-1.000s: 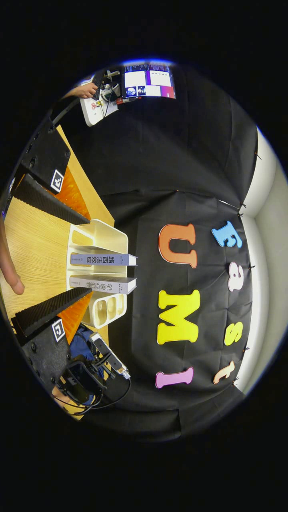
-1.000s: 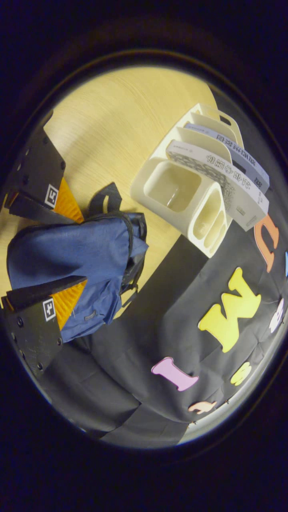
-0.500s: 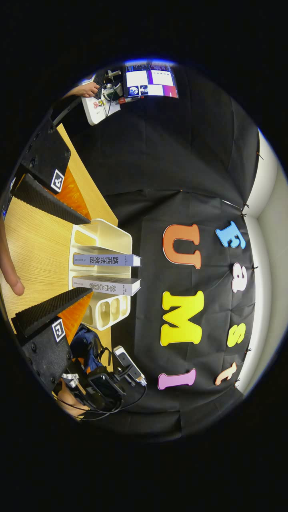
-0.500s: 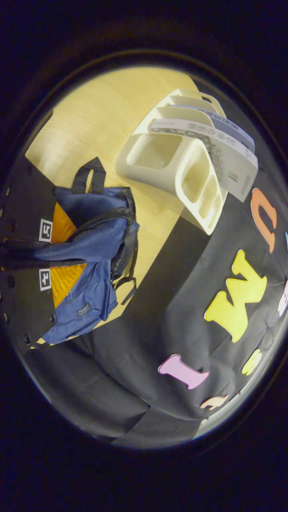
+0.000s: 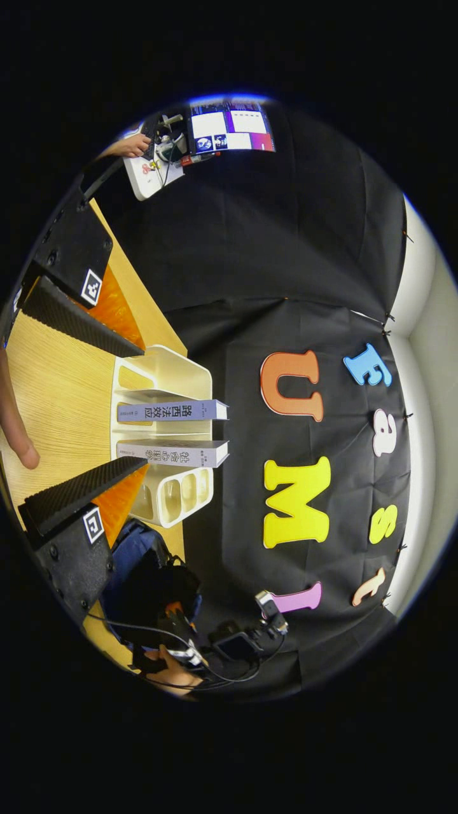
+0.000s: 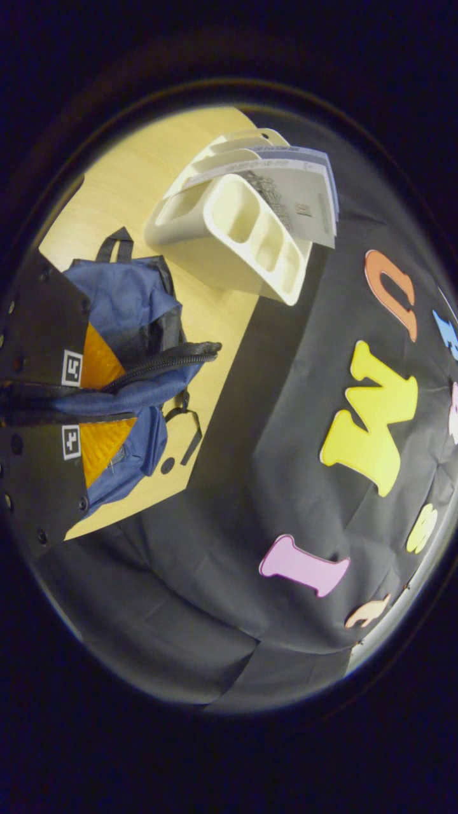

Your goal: Open the schoolbag, grab two books from the bookshelf and put them into the schoolbag.

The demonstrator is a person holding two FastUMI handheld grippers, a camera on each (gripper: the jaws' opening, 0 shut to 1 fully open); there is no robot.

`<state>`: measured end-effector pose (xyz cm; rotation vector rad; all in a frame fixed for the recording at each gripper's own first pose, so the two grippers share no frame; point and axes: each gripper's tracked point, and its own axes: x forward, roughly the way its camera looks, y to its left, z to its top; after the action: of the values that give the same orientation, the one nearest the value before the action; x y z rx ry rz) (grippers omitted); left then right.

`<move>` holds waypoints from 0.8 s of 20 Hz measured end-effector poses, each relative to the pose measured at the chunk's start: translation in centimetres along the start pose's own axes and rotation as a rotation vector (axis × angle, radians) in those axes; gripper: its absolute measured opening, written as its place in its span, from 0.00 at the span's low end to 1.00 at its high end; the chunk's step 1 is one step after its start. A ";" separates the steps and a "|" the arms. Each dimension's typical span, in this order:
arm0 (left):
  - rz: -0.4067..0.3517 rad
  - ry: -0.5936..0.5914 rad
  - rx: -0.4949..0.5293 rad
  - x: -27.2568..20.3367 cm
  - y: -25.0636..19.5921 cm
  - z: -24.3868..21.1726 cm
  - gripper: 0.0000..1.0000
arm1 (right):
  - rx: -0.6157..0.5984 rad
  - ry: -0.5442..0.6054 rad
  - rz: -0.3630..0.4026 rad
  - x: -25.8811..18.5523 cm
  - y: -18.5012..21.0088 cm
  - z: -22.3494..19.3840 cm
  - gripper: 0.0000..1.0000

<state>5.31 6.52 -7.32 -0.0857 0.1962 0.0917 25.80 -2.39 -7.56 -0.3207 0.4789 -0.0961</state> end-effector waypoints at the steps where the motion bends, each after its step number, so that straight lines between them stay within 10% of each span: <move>1: -0.012 0.022 -0.010 0.2 -0.4 -0.5 0.99 | 0.006 -0.011 0.004 -0.1 -0.9 0.4 0.07; 16: -0.082 0.086 0.001 5.8 -2.6 2.7 0.98 | 0.095 -0.122 0.047 -0.4 -10.8 4.4 0.07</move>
<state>11.77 4.64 -5.65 -0.0962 0.2783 0.0064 27.36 -11.31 -0.15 -0.2204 0.3600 -0.0530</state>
